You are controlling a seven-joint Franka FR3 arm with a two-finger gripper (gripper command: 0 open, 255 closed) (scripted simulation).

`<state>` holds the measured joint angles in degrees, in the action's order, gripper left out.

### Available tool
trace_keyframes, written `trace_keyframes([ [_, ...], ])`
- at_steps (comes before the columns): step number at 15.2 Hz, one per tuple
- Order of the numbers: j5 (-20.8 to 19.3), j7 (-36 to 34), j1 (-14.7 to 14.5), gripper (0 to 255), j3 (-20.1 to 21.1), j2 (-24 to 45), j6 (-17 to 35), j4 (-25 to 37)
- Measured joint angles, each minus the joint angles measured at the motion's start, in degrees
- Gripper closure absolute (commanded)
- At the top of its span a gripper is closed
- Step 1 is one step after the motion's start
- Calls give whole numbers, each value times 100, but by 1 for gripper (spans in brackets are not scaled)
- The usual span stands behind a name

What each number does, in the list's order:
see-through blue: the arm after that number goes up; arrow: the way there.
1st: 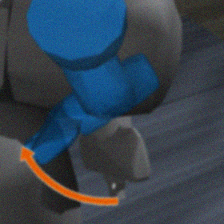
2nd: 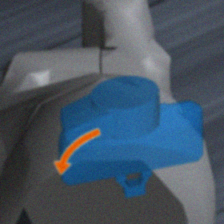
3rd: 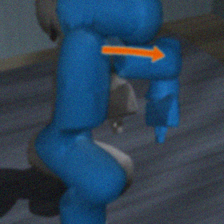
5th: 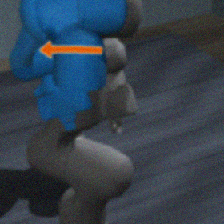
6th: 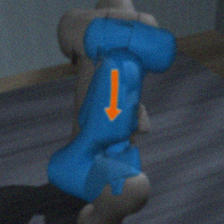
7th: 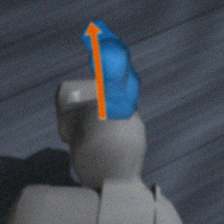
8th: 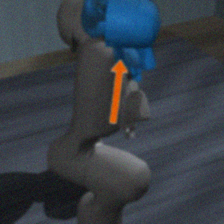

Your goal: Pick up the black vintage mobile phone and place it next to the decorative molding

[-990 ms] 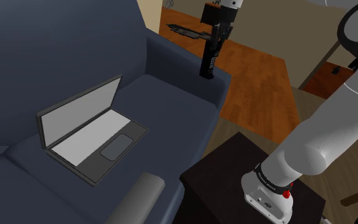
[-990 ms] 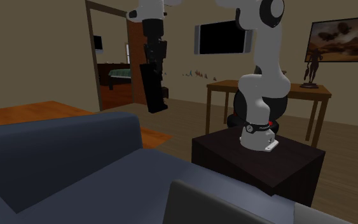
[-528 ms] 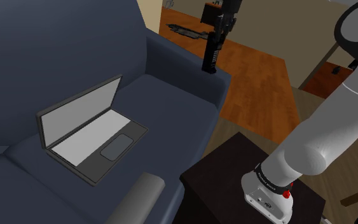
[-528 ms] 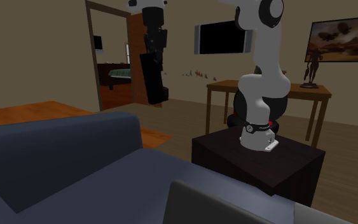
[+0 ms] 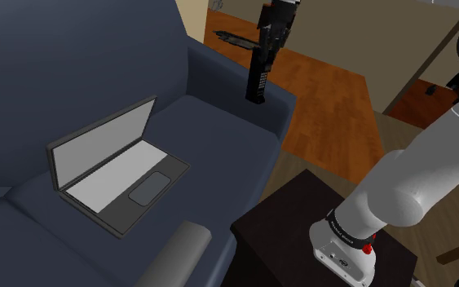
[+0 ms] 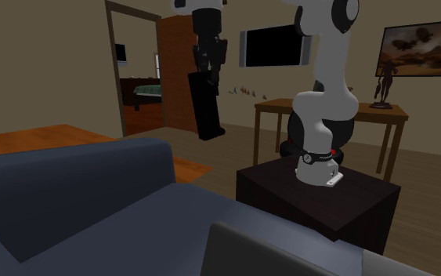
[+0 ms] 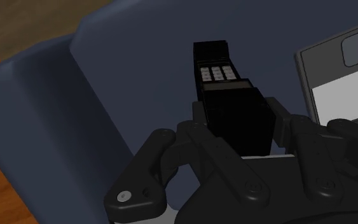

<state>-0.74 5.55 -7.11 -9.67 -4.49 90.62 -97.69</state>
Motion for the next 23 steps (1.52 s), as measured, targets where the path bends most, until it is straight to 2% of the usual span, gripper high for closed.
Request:
trace_keyframes([
  [3, 13, -410, -185, 255, 226, -164, 207, -372],
  [11, 119, -1461, -657, 255, 816, -264, 610, -873],
  [23, 223, -2981, -1367, 255, 1657, 290, 1197, -880],
])
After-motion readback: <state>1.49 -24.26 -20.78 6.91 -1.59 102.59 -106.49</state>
